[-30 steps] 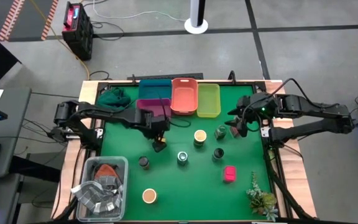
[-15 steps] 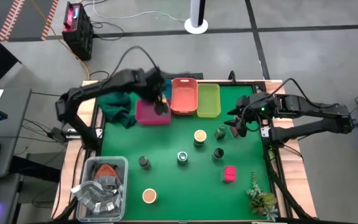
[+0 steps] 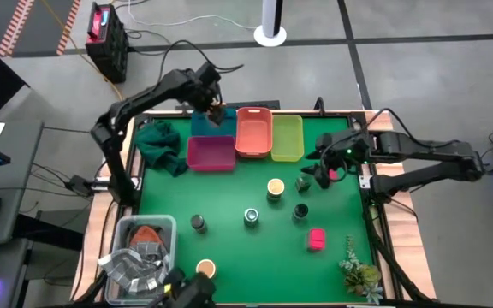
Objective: Sort spices by type
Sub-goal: Put the top left gold seasoning bottle into the blue bin
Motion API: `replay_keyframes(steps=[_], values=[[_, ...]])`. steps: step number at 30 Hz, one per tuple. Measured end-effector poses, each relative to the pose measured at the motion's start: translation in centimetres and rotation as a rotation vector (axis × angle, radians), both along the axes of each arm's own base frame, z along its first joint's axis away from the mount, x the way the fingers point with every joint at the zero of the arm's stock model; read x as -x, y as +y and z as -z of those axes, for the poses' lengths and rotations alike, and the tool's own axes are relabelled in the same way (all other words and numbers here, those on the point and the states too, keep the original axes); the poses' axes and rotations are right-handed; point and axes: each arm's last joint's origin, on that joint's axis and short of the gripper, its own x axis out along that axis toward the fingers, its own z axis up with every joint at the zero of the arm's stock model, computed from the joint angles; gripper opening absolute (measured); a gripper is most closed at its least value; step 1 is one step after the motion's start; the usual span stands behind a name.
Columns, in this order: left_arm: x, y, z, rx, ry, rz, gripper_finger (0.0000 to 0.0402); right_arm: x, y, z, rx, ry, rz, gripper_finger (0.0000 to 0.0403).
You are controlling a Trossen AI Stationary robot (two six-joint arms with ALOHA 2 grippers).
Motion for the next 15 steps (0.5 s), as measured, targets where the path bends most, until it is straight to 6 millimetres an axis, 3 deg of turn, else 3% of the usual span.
replay_keyframes(steps=[10,15], values=[[0.2,2.6,4.3,0.047,0.194,0.121,0.0269,-3.0,-0.6,1.0,0.068,-0.013,0.085,0.0279],[0.3,2.9,4.9,0.03,0.249,0.135,0.0332,-3.6,-0.9,1.2,0.05,-0.025,0.112,0.0279]])
